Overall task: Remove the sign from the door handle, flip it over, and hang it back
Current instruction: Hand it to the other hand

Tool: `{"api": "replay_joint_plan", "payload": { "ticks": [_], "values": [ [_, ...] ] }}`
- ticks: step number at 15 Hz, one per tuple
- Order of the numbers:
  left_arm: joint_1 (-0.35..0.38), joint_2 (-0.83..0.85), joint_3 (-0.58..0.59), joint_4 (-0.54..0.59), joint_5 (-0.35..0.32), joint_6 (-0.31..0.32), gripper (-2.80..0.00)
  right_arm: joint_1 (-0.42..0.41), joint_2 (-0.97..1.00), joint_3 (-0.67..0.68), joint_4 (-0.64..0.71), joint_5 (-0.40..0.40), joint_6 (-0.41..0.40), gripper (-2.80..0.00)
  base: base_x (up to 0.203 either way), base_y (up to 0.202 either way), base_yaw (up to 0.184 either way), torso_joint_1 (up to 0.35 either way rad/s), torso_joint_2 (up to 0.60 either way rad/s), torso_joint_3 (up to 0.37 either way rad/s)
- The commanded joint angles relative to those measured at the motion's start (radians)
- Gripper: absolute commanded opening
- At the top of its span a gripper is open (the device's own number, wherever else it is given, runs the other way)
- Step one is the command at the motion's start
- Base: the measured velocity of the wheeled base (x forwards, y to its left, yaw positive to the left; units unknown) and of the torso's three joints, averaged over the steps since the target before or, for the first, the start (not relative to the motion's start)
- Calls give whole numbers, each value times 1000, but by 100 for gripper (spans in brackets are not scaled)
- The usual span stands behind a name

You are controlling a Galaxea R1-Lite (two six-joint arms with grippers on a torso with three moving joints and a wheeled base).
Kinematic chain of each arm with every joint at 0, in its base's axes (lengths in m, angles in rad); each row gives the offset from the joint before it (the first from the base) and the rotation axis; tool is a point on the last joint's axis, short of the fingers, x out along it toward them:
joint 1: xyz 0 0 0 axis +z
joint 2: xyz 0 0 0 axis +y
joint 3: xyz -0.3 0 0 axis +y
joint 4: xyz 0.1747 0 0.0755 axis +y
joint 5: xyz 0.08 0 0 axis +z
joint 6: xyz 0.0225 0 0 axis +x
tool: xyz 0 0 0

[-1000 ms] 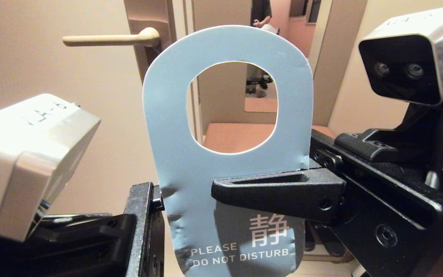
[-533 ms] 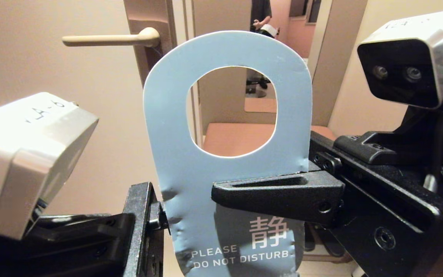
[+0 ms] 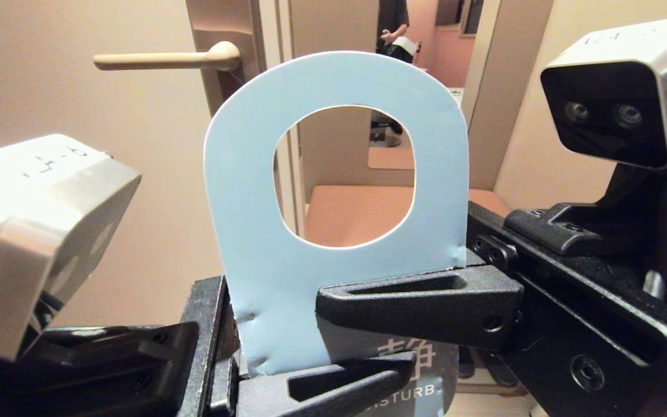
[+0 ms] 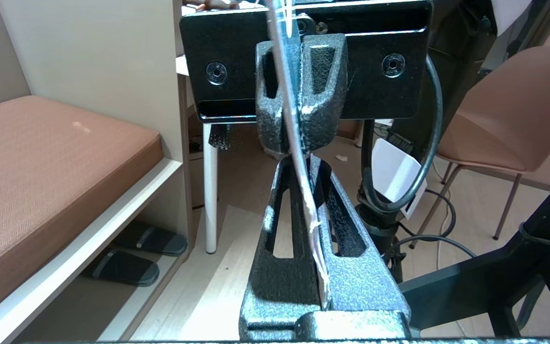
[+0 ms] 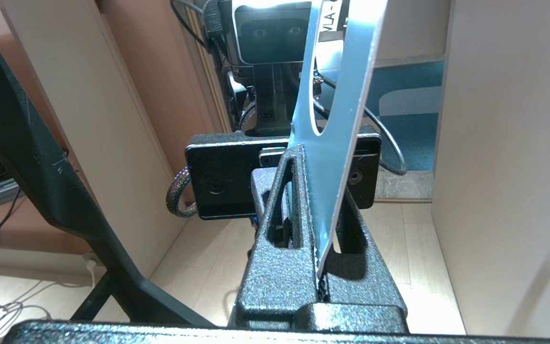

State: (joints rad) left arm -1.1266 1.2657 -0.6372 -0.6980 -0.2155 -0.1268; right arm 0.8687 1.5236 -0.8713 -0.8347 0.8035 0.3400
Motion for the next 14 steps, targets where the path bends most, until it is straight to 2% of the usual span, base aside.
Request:
{"api": "replay_joint_plan", "payload": {
  "ticks": [1, 6, 7, 14],
  "values": [
    [-1, -2, 2, -5, -2, -1, -280, 0, 0, 0, -4, 3, 2, -280, 0, 0, 0, 0, 0, 0],
    [-1, -5, 3, -5, -1, -1, -280, 1, 1, 3, -3, 0, 1, -280, 0, 0, 0, 0, 0, 0],
    [1, -5, 4, -5, 1, -1, -280, 0, 1, 2, -4, -3, -1, 0, 0, 0, 0, 0, 0, 0],
    [1, -5, 11, -5, 1, -1, -280, 0, 0, 6, -4, -4, -1, 0, 0, 0, 0, 0, 0, 0]
  ]
}}
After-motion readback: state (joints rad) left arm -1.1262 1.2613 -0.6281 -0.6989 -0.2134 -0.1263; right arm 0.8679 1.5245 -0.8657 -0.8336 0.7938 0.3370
